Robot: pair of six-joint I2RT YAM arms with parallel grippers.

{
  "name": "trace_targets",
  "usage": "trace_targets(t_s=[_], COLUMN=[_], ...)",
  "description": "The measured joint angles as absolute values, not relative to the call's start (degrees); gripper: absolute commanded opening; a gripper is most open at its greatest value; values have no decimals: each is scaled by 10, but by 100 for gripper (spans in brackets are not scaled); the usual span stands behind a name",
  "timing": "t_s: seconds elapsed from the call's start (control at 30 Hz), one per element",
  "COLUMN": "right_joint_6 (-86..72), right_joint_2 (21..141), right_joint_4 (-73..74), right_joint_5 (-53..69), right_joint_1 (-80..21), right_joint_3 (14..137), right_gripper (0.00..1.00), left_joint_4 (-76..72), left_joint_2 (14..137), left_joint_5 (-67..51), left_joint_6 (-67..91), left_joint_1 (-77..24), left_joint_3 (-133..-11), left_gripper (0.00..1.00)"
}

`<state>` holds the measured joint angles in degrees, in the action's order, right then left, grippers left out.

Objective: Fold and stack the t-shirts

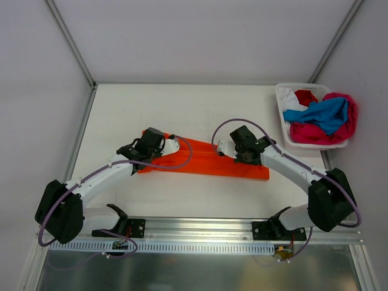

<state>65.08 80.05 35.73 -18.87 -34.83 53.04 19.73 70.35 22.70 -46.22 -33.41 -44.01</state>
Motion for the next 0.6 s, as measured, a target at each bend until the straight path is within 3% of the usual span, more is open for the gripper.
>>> trace_targets(t_s=[0.6], right_joint_6=[666], right_joint_2=[860], right_joint_4=[277], right_joint_5=[-204], right_joint_1=[-341], right_joint_3=[507], right_gripper=[0], left_joint_4=[46], left_joint_2=[795], left_joint_5=[244], left_joint_6=[-494], left_joint_1=[-310], left_joint_3=[-399], left_gripper=[0])
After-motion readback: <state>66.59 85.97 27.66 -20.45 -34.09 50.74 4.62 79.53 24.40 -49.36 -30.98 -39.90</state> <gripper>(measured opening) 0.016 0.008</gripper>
